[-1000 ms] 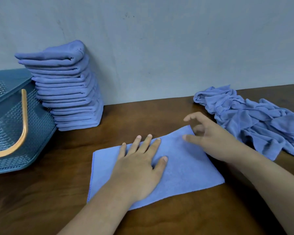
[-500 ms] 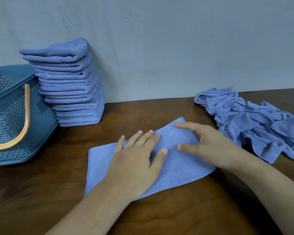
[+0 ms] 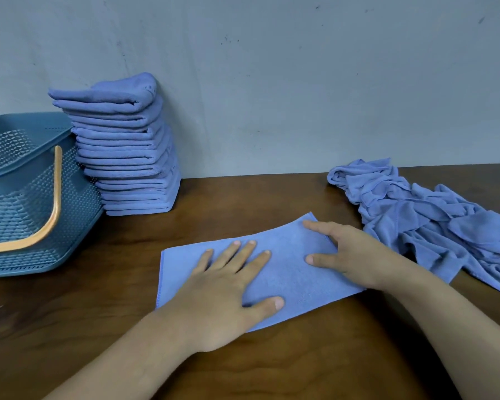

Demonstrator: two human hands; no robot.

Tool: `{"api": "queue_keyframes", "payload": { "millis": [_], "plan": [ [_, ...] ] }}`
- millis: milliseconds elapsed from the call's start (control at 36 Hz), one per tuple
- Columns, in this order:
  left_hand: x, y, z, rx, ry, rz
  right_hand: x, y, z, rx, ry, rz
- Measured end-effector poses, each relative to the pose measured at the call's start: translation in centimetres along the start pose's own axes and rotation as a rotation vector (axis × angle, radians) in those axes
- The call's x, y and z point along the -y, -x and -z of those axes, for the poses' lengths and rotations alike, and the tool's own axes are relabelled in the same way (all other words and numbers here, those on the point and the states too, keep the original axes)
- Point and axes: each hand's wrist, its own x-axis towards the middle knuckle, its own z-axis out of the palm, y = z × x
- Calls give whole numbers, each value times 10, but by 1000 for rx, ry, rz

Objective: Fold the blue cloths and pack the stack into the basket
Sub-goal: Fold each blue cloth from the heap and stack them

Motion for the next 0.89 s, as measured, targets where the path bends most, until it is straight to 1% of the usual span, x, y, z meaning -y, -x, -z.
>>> {"api": "queue_keyframes", "payload": {
  "millis": [111, 167, 250, 333, 417, 528, 583, 722, 889],
  "plan": [
    [35, 22, 8, 7, 7, 4, 5, 6, 0, 10, 40, 18],
    [56, 34, 11, -30, 46, -12, 7, 9, 0, 9, 49, 22],
    [84, 49, 11, -128, 210, -32, 10, 11, 0, 4, 48, 12],
    [104, 54, 14, -251, 402, 13, 13, 13, -2, -6, 27, 4],
    [114, 45, 20, -379, 467, 40, 15, 13, -3, -26, -32, -4],
    [122, 38, 18, -496, 659, 133, 28, 12, -5, -130, -139, -11],
    [125, 36, 19, -538, 748, 198, 42, 14, -4, -173, -132, 7],
    [131, 31, 20, -623, 844, 287, 90, 20, 6, -120, -25, 30],
    [137, 31, 18, -659, 931, 302, 143, 21, 6, -48, 35, 37]
  ]
}}
